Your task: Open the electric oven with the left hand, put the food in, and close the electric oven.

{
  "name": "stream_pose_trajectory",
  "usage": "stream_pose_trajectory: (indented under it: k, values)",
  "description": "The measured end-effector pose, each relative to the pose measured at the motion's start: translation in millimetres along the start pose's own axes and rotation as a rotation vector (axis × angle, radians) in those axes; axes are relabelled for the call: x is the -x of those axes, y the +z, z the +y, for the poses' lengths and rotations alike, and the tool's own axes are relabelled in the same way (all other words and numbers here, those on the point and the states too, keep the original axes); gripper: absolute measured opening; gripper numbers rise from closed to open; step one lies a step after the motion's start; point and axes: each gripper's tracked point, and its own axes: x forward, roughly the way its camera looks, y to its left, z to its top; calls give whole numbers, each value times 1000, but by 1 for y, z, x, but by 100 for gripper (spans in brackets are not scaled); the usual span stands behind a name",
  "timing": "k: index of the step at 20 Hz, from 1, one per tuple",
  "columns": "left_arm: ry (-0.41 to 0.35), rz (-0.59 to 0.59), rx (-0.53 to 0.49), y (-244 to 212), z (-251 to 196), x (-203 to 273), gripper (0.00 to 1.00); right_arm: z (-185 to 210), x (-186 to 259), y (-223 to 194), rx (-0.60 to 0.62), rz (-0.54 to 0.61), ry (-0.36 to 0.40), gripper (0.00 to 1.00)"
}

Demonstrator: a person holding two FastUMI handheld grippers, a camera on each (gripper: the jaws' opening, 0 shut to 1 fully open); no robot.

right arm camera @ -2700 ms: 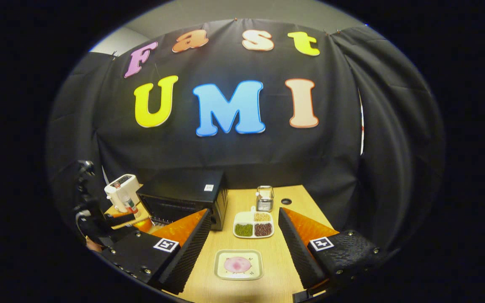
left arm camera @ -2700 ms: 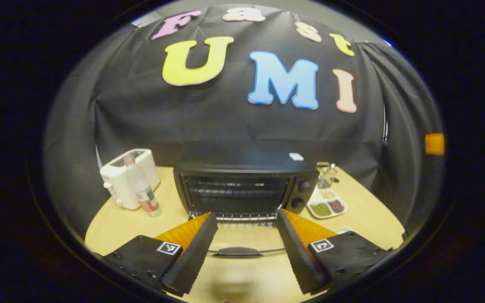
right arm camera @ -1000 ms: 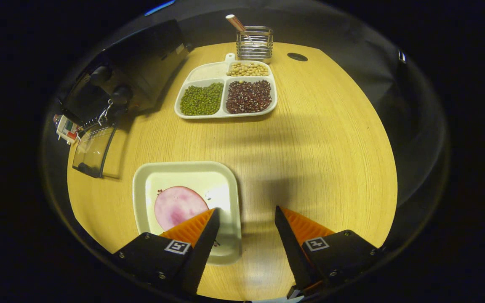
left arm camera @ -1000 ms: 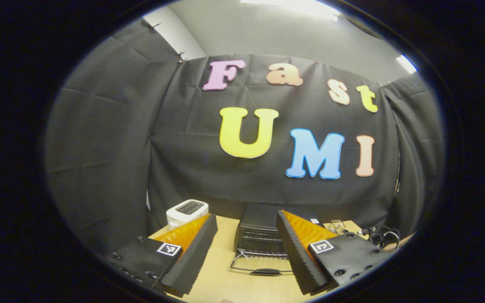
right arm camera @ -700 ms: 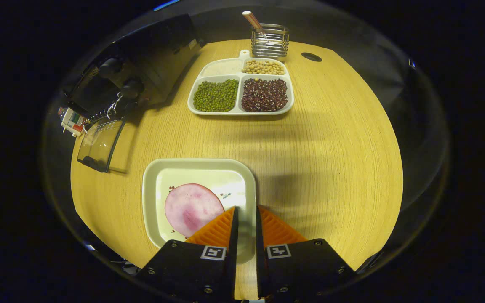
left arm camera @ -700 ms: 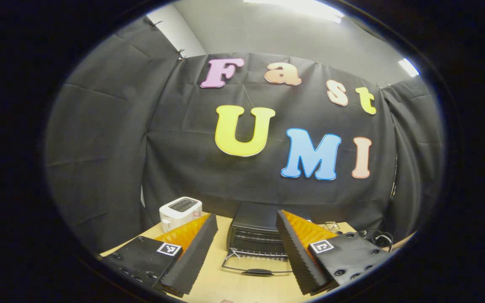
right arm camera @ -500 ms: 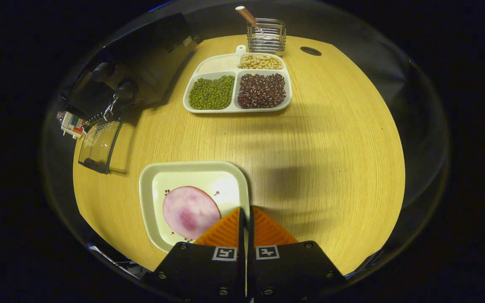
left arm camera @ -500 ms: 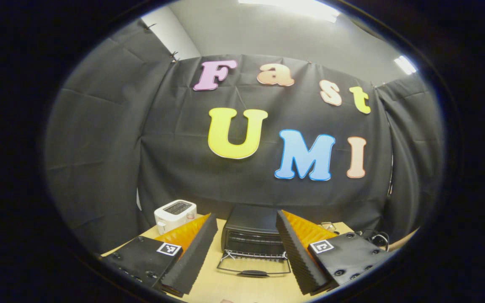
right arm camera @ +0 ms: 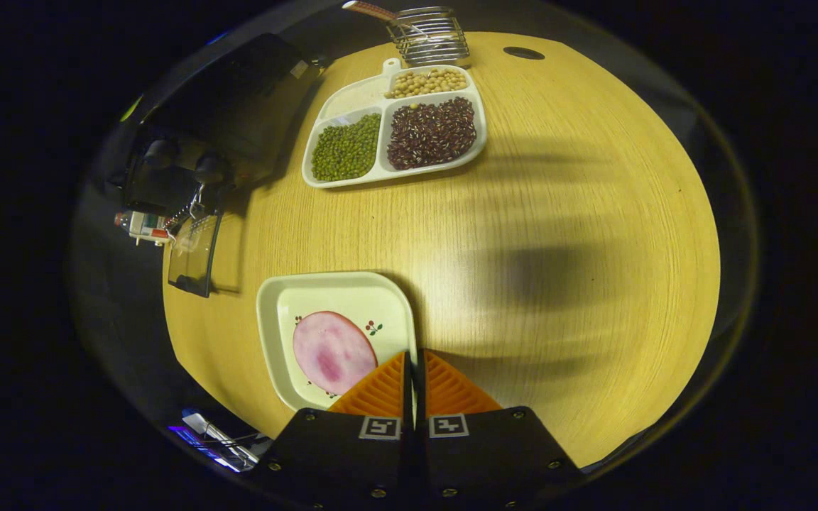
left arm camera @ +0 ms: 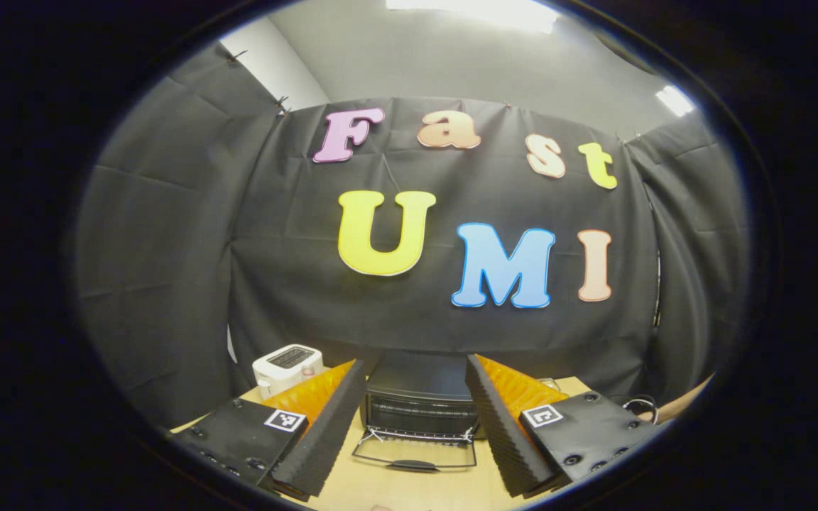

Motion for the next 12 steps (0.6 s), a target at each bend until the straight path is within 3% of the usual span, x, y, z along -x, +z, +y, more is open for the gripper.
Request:
stream_pose_trajectory:
  k: [1, 2, 6, 10, 12]
  values:
    - [10, 4, -1, -1, -3, 1, 99, 0, 0, -1, -30, -2, 54, 0]
    - [22, 8, -6, -1, -4, 1, 91, 0, 0, -1, -71, -10, 121, 0]
    - [49, 20, -20, 3, -13, 6, 94, 2, -1, -7, -187, -56, 353, 0]
    - [9, 25, -14, 4, -24, -5, 99, 0, 2, -15, -260, -109, 420, 0]
    - [-24, 20, -11, 8, -27, -12, 91, 2, 4, -24, -276, -127, 428, 0]
